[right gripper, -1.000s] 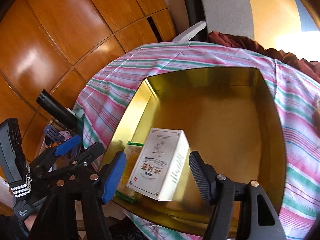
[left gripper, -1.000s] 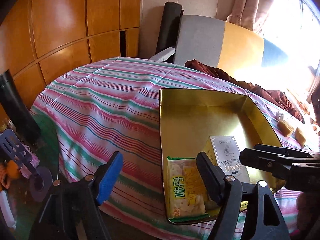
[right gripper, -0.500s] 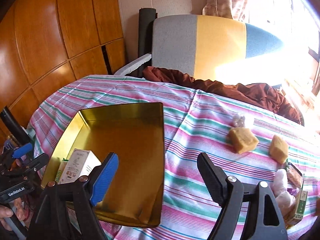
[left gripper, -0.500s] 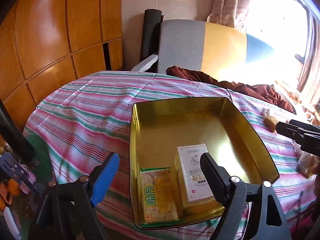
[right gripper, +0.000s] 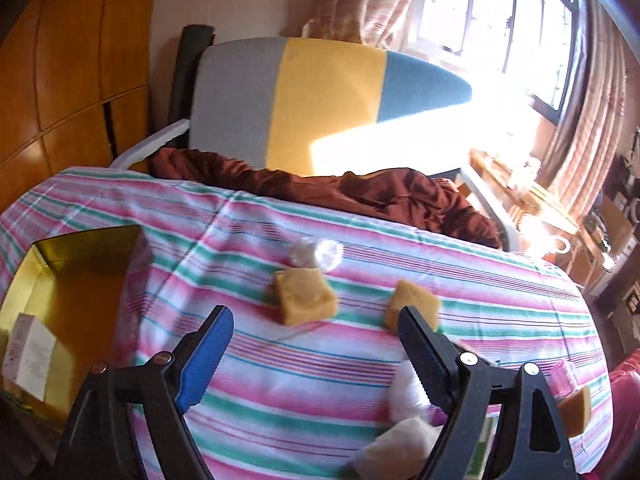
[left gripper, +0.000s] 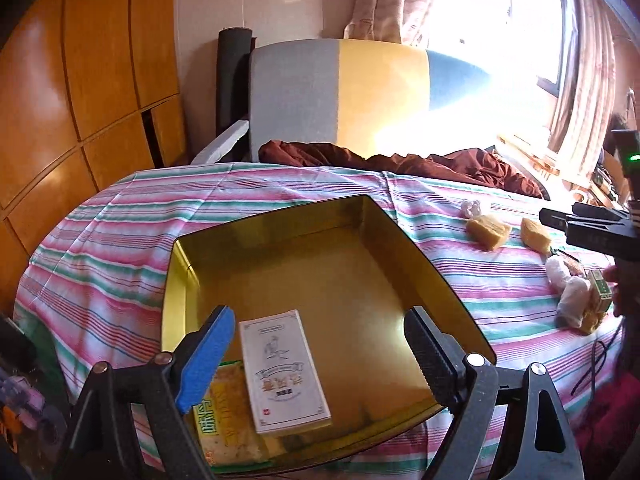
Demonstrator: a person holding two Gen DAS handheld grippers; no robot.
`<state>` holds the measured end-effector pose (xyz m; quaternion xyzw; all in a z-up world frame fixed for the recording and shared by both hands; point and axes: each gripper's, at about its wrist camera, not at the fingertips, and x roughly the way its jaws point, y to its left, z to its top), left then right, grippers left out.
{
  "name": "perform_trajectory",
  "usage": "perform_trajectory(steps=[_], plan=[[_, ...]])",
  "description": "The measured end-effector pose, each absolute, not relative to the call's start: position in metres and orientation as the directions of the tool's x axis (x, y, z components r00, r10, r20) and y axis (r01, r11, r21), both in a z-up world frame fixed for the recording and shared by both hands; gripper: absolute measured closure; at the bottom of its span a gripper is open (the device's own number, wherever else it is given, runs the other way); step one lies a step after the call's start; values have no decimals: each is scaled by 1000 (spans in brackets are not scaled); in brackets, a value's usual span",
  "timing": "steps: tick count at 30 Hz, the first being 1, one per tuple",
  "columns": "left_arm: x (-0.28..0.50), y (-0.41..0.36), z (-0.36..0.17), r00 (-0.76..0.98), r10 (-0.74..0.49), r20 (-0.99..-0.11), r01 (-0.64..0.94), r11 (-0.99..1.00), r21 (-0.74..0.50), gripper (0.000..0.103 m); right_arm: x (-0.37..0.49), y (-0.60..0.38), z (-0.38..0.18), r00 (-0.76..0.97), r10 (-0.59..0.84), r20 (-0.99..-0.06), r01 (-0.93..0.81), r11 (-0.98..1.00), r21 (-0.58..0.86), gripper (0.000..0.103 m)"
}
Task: Organize objects
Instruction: 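Open both tools and move them back toward the remaining items, then grasp a yellow sponge with the left tool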
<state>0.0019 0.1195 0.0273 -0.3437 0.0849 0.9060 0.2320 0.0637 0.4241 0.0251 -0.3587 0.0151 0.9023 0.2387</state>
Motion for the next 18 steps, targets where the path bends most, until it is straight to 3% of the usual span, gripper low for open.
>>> perform_trajectory(steps=[4,8,13,18], plan=[[3,144,33,-630,407,-662,-530,-848,-17,16,90,489,13,-549,555,-624,-636,-762,-118,17],[4,172,34,-602,430,-673,-574,-819,-10,16,125,544,-2,-465,550,-694,-793,-607,50,17],[1,215,29,-534,464,-707,-620,-783,-46,16,144,570,-9,-464,490,-738,-833,-524,176,17],[2,260,33,-497,496,-712,-666,-744,-53,16,147,569,-7,-490,473,-732,-824,-525,212,17]])
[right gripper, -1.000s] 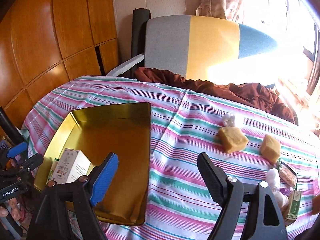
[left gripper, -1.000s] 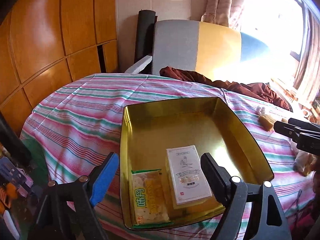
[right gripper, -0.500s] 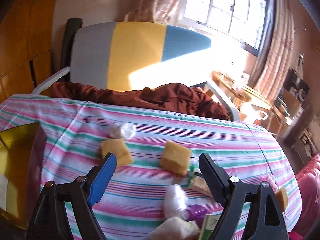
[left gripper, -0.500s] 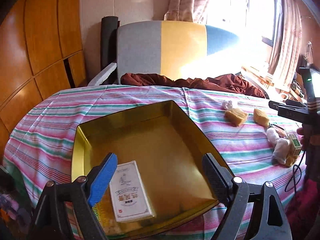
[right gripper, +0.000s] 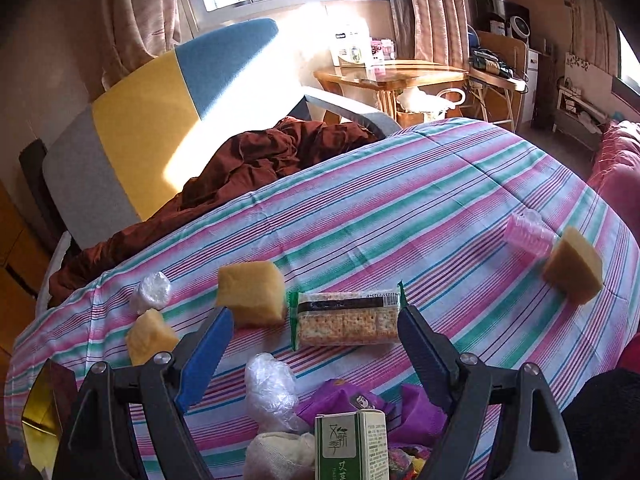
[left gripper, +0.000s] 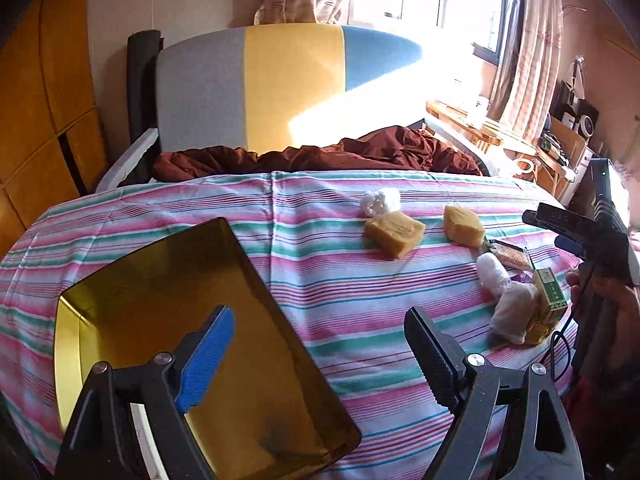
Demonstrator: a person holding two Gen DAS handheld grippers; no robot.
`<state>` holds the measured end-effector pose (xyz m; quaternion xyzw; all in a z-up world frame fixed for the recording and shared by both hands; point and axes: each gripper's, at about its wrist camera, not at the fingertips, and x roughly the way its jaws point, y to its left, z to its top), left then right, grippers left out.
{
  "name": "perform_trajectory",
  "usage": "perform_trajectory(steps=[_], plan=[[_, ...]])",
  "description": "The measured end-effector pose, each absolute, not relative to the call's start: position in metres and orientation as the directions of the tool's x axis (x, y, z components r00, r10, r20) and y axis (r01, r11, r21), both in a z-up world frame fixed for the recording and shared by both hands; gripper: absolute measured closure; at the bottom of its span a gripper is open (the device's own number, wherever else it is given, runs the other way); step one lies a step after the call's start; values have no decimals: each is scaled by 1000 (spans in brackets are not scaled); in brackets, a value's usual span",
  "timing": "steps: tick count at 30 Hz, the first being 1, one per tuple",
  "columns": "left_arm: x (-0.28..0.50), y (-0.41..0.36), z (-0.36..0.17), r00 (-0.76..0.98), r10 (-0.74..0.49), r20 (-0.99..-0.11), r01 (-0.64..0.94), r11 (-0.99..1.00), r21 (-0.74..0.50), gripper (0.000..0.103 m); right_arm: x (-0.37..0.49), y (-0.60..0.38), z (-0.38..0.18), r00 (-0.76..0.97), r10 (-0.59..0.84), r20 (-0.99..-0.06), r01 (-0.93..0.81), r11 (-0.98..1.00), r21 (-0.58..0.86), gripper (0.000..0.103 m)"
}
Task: Organize objects
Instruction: 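Grasp a yellow sponge with the left tool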
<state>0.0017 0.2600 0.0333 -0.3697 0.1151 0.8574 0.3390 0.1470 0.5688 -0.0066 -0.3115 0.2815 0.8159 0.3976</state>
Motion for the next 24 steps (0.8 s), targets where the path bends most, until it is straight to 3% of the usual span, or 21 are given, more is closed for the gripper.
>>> perform_trajectory(steps=[7,24], plan=[[-18,316,15,-354,510,-784,-677,-718,-162,14,162,578,-3,-510,482,-712,-837,-468,283,17],[-92,440,-37,-252,434,-865,-579,-784,-225,13,156,579,-9,-559,409,-721,-799,-499,335,17]])
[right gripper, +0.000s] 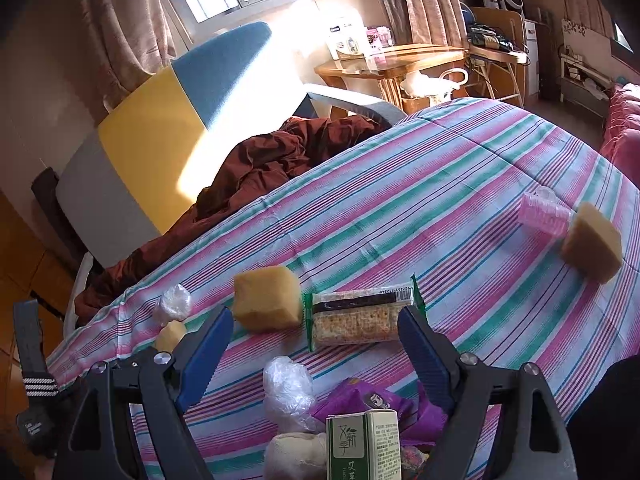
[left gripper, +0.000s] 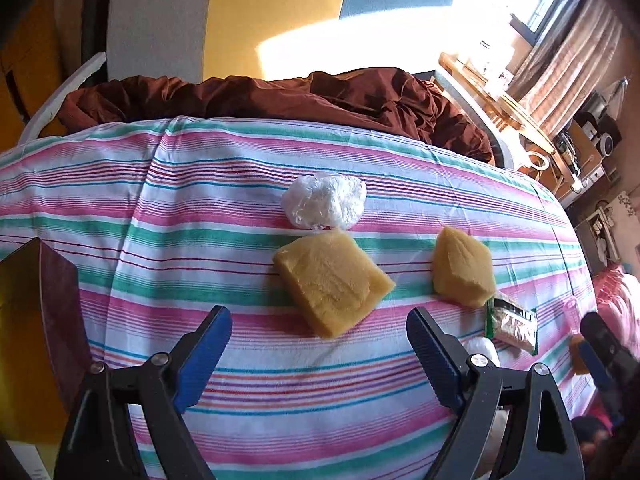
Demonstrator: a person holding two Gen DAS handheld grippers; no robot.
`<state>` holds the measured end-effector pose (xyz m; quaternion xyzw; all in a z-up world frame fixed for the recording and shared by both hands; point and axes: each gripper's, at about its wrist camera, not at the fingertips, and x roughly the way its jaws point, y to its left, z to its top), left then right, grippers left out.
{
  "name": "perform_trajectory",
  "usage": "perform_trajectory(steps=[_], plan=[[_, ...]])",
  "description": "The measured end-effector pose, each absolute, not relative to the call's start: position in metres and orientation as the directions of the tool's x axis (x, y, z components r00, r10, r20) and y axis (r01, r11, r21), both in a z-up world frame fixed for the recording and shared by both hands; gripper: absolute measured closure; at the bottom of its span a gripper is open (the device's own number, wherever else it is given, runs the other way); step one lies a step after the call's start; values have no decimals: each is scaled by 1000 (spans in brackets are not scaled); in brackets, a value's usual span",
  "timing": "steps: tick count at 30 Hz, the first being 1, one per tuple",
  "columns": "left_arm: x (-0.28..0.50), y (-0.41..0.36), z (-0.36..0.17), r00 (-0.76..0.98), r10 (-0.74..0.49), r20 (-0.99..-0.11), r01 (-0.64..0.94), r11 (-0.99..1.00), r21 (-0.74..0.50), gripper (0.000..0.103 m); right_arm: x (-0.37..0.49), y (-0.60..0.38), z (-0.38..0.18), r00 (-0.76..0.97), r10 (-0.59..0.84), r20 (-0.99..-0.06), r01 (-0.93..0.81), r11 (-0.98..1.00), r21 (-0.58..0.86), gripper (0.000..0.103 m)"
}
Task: Organize objects
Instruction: 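Grasp a yellow sponge with the left tool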
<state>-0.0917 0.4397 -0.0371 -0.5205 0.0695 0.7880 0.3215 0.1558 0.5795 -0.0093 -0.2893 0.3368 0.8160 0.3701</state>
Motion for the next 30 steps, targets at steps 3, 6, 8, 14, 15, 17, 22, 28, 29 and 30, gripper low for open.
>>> perform_trajectory(steps=[3,6,8,14,15,17,22,28,29,30], plan=[[-104,458,-47,-245,426,-871,-552,-800,-236,7,155,579,-10,-568,397,-721,-792,-503,347,17],[-113,477,-56,-261,408,-875,-534,-816,-221,7,154,581,-11,-575,388,-721,-786,-506,355,17],[-116,487,-64,-263,393,-881,-538,-818,-205,7,153,582,-13,-575,380,-724,-786,-504,359,17],[-109,491,-80,-299,343,-890,-579,-807,-117,32,153,582,-13,-575,377,-726,-786,-501,363,17],[-107,488,-81,-308,346,-886,-593,-798,-105,35,153,582,-13,-576,376,-726,-785,-502,363,17],[-102,483,-81,-317,352,-880,-613,-785,-93,41,154,582,-12,-577,376,-725,-785,-502,364,17],[-78,466,-81,-318,360,-877,-639,-765,-83,43,157,583,-11,-579,382,-720,-787,-492,372,17],[-17,427,-82,-348,390,-852,-692,-720,-47,43,157,582,-9,-592,378,-712,-778,-501,380,17],[-5,421,-82,-362,395,-844,-707,-707,-28,43,157,581,-9,-594,375,-712,-775,-505,380,17],[4,414,-82,-376,402,-835,-714,-700,-16,43,156,580,-9,-595,371,-713,-772,-510,379,17]])
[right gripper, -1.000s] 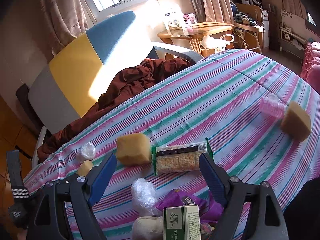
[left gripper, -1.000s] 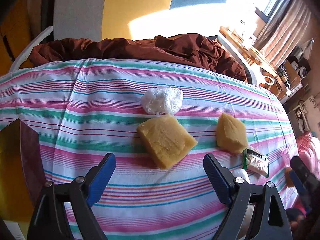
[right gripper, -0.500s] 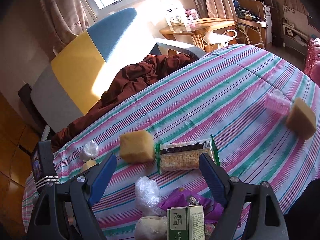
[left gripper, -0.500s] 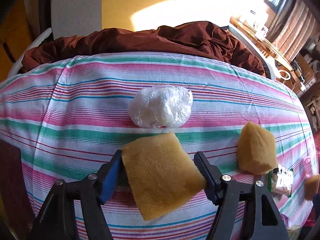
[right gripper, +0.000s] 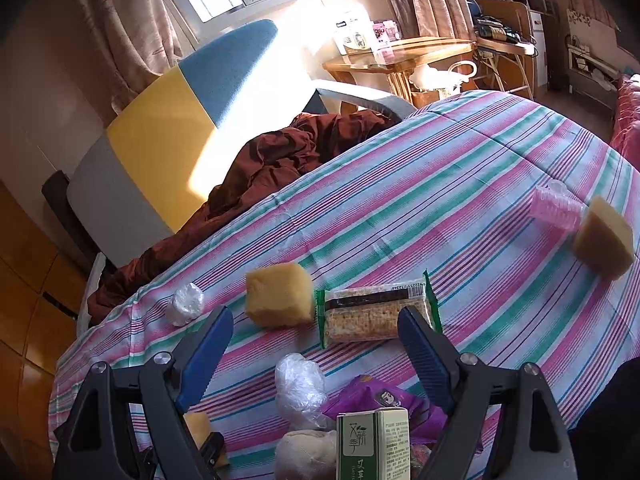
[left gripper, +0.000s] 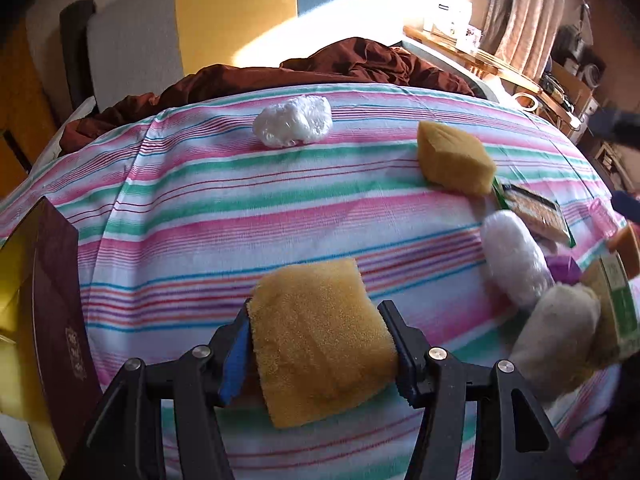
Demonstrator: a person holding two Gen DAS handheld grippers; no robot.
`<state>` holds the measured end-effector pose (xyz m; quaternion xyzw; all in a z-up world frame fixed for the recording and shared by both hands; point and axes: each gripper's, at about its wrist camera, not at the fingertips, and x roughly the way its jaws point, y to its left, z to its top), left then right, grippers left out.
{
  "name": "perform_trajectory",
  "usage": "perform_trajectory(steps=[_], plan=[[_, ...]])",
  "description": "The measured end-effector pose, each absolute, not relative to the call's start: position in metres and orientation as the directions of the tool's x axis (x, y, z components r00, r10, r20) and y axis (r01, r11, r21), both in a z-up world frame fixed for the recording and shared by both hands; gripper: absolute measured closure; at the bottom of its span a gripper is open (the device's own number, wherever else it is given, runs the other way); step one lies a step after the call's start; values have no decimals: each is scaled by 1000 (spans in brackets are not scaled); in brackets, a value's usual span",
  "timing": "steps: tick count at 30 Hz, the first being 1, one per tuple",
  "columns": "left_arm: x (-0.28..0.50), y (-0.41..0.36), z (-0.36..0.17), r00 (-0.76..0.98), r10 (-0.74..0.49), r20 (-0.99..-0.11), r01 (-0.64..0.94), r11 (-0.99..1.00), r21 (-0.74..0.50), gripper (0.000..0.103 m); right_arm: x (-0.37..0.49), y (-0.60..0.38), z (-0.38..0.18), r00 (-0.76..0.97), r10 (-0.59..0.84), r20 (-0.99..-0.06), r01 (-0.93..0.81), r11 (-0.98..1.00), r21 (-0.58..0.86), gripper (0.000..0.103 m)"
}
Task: Organize objects
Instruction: 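Grasp a yellow sponge with the left tool, then grasp the plastic-wrapped white bundle with the right tool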
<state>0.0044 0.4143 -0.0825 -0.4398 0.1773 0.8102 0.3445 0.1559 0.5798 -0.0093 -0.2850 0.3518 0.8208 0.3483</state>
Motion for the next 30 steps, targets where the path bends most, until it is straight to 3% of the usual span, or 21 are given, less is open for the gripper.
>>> perform_trajectory(steps=[7,15,22,30], plan=[[35,398,-90,-449,450,-772,-740,-672,39,45,138,566,-12,-626,287,-725,-709,-597,376,17],[26,394,-90,-416,492,-765,-739,-673,-30,45,95,544,-19,-628,65,-776,-510,-787,347,17],[27,389,-91,-411,523,-747,-741,-669,-60,43,18,544,-7,-543,3,-840,-334,-918,212,17],[25,385,-93,-400,548,-734,-742,-664,-91,41,-89,555,-41,-422,-6,-907,-298,-944,144,17]])
